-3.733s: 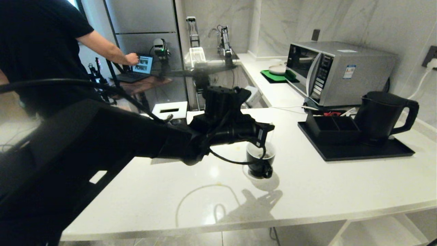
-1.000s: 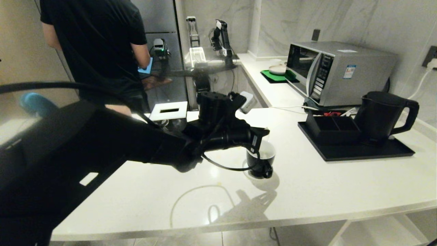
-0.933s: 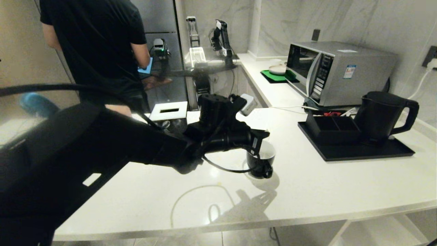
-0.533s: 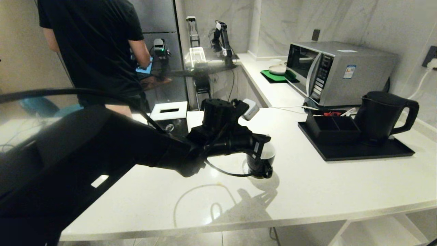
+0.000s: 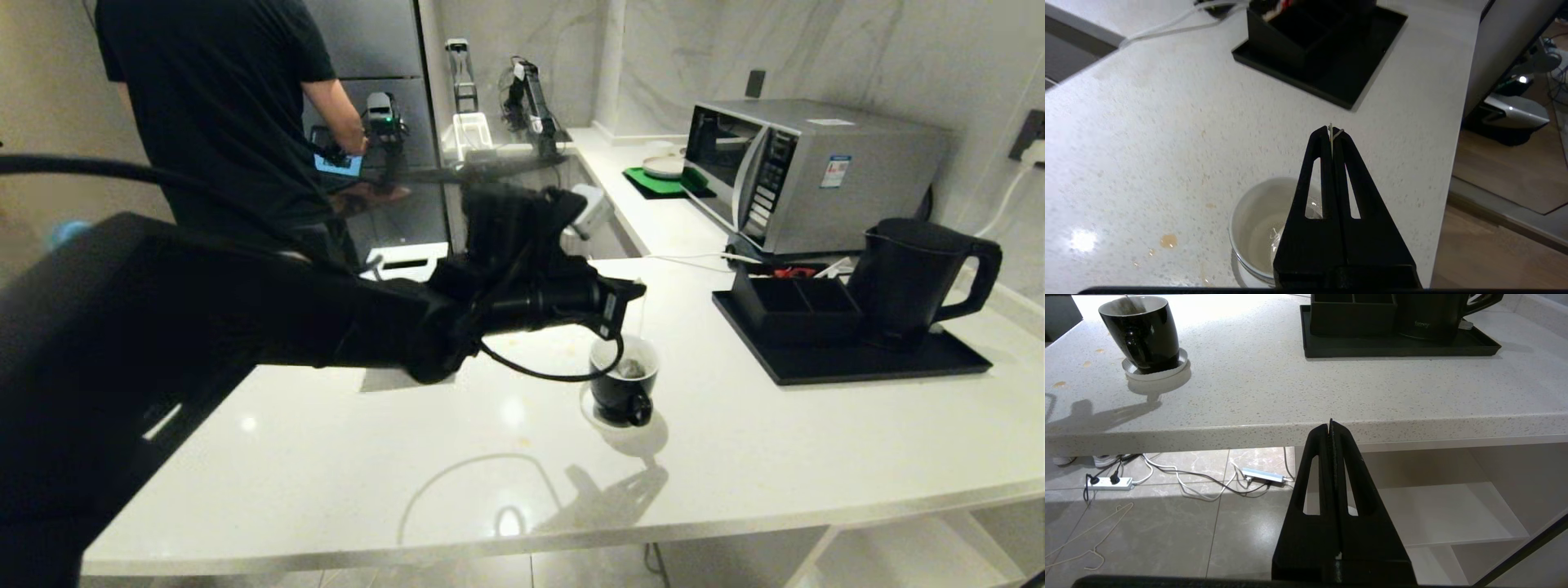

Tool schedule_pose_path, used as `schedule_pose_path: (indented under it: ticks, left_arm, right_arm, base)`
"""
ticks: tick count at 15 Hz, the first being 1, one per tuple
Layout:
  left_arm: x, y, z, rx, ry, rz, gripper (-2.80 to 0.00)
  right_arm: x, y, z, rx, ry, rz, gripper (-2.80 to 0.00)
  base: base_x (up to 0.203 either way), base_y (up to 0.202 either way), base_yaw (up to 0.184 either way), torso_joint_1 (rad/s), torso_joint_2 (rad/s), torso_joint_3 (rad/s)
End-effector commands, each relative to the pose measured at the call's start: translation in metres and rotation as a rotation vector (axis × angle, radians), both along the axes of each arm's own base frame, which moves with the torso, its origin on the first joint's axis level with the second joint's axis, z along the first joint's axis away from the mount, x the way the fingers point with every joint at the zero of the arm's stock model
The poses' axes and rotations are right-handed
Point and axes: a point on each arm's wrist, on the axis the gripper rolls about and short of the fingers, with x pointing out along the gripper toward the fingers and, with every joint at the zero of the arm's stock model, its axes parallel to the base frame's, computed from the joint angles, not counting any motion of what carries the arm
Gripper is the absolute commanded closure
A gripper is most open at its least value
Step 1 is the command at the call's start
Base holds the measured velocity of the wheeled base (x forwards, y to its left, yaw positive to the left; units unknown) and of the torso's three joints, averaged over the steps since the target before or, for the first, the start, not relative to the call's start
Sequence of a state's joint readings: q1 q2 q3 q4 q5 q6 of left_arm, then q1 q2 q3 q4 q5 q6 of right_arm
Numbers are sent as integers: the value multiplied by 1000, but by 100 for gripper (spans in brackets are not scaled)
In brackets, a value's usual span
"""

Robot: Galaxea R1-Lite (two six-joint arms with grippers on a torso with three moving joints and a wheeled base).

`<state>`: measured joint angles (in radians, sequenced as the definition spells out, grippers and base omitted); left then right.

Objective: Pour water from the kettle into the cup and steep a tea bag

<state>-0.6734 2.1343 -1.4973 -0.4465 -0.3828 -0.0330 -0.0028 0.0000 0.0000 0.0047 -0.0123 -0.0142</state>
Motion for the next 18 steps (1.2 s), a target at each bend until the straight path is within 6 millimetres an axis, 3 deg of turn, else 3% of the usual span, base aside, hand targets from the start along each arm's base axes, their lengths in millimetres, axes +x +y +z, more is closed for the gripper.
schedule_pose_path:
  ticks: [1,4,7,14,18]
  left_arm:
    - [-2,6,26,-34,-43,5,0]
    - [-4,9,37,-50,-66,8,0]
    - [1,15,34,-19,-100,15,0]
    - [2,18,5,24,-61,9,0]
    - [1,19,-23,30,-50,9,0]
  right_arm:
    - [0,0,0,0,0,0,0]
    - [0,0,0,0,0,0,0]
    - [0,0,0,-1,0,0,0]
    - [0,0,0,0,0,0,0]
    - [0,0,0,-1,1,0,0]
  base:
    - [0,0,0,0,0,0]
    - [0,0,0,0,0,0]
    - [0,0,0,0,0,0]
    - [0,0,0,0,0,0]
    - [0,0,0,0,0,0]
